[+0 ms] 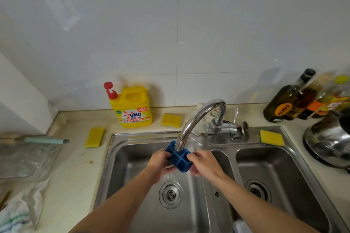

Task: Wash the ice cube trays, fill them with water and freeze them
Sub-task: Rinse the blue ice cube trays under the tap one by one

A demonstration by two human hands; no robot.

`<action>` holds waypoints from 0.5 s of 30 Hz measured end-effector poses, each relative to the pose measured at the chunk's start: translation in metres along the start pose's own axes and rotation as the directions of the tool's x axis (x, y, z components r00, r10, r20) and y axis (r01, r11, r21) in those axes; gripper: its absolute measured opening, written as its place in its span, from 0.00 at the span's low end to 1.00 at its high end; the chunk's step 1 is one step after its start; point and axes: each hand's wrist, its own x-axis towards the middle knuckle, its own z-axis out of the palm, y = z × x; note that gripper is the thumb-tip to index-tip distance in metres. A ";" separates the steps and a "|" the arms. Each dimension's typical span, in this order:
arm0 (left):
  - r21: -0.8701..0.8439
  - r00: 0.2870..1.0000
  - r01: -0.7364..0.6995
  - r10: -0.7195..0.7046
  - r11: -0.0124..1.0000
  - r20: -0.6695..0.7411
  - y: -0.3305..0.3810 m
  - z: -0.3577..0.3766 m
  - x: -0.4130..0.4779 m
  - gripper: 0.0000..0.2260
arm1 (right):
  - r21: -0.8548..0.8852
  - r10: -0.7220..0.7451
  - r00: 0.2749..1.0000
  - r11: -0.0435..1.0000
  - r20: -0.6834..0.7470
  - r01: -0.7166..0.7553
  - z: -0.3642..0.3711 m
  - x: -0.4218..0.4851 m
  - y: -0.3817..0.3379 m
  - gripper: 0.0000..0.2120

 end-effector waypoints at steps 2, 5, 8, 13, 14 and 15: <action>-0.004 1.000 0.011 -0.011 1.000 0.011 0.001 0.001 0.001 0.14 | -0.048 -0.027 1.000 0.998 0.015 0.027 -0.006 0.001 -0.004 0.10; -0.063 0.999 0.048 -0.049 0.997 -0.010 0.003 0.006 0.002 0.12 | -0.052 -0.020 0.999 0.998 0.047 0.022 -0.012 0.007 -0.007 0.11; -0.087 0.996 0.039 -0.046 0.995 -0.079 0.001 0.008 0.005 0.10 | 0.017 0.051 0.990 0.998 0.131 -0.053 -0.012 0.016 -0.003 0.12; -0.182 0.997 -0.002 -0.014 0.983 -0.082 -0.004 0.009 0.002 0.10 | 0.097 0.079 0.987 0.991 0.137 -0.092 -0.001 0.024 0.000 0.17; -0.162 0.997 -0.011 -0.002 0.987 -0.079 -0.005 0.009 0.000 0.10 | 0.076 0.076 0.991 0.994 0.109 -0.085 0.001 0.025 -0.001 0.17; -0.130 0.997 -0.021 0.012 0.991 -0.071 -0.007 0.009 0.000 0.10 | 0.042 0.066 0.994 0.997 0.083 -0.070 0.003 0.026 -0.001 0.16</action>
